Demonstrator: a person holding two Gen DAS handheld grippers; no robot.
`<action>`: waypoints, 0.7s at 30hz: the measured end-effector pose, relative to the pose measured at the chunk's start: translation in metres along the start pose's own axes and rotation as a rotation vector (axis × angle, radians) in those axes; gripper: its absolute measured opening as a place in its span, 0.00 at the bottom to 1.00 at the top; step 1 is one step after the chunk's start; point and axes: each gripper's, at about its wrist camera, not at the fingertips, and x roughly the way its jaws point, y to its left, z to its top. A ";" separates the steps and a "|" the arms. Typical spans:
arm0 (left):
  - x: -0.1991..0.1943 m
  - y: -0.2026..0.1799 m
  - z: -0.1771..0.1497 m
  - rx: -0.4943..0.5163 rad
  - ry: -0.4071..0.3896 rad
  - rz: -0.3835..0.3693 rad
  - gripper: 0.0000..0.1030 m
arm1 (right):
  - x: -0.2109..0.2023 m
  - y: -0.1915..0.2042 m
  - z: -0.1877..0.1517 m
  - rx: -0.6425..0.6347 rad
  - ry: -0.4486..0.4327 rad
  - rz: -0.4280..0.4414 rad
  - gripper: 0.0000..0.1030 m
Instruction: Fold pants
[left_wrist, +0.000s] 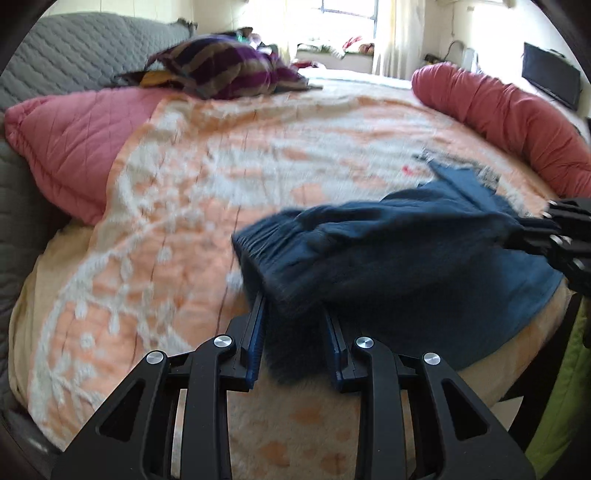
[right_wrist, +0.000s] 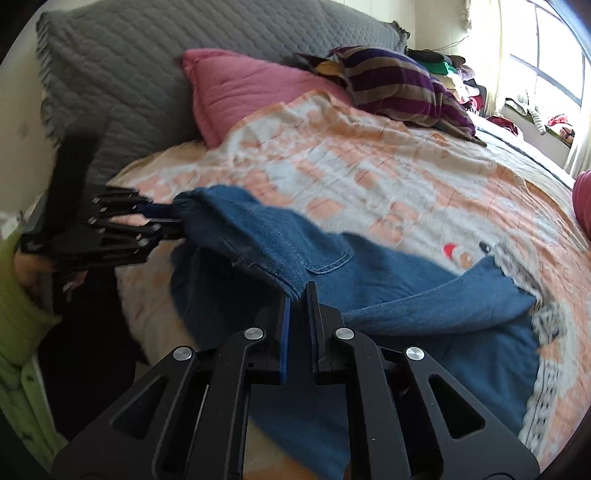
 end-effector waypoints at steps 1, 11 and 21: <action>0.002 0.001 -0.001 -0.006 0.011 -0.002 0.26 | 0.000 0.005 -0.006 -0.006 0.014 0.002 0.03; -0.012 0.015 -0.019 -0.065 0.047 -0.004 0.26 | 0.014 0.037 -0.042 -0.048 0.105 0.002 0.03; -0.034 0.037 -0.021 -0.265 0.015 -0.132 0.40 | 0.027 0.039 -0.054 0.006 0.140 0.043 0.04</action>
